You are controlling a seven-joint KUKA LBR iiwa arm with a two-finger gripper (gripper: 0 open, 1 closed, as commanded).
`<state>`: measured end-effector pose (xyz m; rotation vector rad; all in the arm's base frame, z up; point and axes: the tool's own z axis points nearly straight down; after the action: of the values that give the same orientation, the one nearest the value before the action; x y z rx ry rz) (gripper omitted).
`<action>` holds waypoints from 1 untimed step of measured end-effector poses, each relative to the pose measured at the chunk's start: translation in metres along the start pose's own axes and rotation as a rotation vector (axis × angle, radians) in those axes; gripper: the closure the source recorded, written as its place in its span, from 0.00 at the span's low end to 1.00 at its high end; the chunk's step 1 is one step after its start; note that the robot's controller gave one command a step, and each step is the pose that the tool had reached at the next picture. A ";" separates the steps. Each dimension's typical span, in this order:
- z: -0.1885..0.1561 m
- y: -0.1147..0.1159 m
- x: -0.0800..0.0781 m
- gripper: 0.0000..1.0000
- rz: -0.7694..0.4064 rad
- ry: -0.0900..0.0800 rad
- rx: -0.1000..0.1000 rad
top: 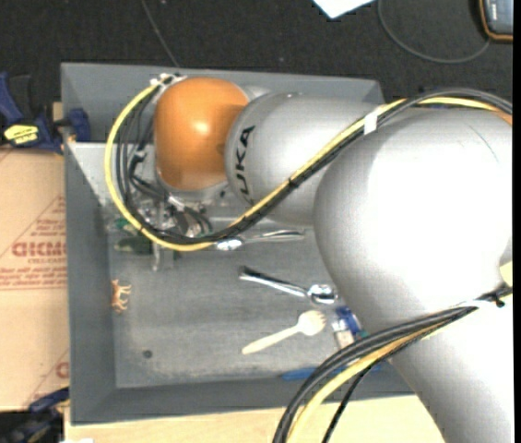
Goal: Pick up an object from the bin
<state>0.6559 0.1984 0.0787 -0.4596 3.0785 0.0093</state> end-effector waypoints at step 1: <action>0.000 0.000 0.000 1.00 0.002 0.000 -0.001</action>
Offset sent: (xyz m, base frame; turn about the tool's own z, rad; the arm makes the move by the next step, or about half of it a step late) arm -0.0001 -0.0001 0.0192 0.0006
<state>0.6559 0.1984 0.0789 -0.4559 3.0792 0.0101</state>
